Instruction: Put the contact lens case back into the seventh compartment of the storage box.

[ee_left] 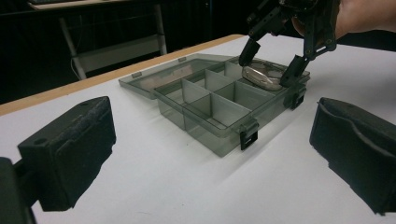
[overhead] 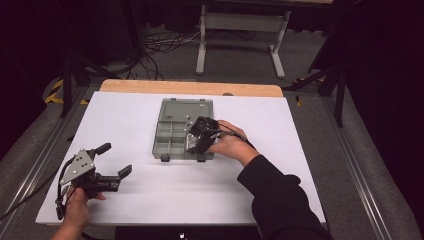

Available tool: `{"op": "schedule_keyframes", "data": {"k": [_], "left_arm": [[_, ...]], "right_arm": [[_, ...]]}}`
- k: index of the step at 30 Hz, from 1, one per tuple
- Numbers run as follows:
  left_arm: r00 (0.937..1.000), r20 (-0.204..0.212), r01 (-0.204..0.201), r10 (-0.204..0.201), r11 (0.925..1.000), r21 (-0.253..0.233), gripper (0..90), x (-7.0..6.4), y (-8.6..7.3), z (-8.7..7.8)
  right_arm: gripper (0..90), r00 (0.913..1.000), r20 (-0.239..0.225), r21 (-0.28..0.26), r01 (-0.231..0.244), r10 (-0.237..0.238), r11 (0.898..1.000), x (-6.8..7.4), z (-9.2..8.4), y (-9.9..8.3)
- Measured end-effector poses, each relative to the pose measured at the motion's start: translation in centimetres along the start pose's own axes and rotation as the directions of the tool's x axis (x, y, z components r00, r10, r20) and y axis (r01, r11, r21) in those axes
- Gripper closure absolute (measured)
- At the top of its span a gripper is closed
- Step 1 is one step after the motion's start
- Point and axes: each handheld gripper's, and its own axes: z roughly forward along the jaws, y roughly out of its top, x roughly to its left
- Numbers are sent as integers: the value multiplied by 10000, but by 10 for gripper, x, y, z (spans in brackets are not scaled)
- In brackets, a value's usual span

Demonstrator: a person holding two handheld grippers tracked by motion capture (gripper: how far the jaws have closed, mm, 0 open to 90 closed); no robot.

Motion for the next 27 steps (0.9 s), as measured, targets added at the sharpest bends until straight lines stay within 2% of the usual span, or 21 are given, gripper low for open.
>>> {"op": "schedule_keyframes", "data": {"k": [15, 19, 21, 27], "left_arm": [[10000, -11, -6, 6, 10000, 10, 12, 0, 0, 0], [10000, 5, -11, 11, 10000, -2, 12, 0, 0, 0], [10000, -8, -10, 10, 10000, 6, 12, 0, 0, 0], [10000, 9, 23, -23, 10000, -11, 12, 0, 0, 0]], "right_arm": [[145, 9998, 196, -414, 24, -16, 9991, 0, -5, 0], [78, 9993, 347, -706, -103, 128, 9975, 2, -9, 2], [49, 9990, 452, -845, 27, 11, 9964, 3, -13, 3], [26, 9982, 603, -1260, 62, 15, 9920, 7, -24, 7]]}}
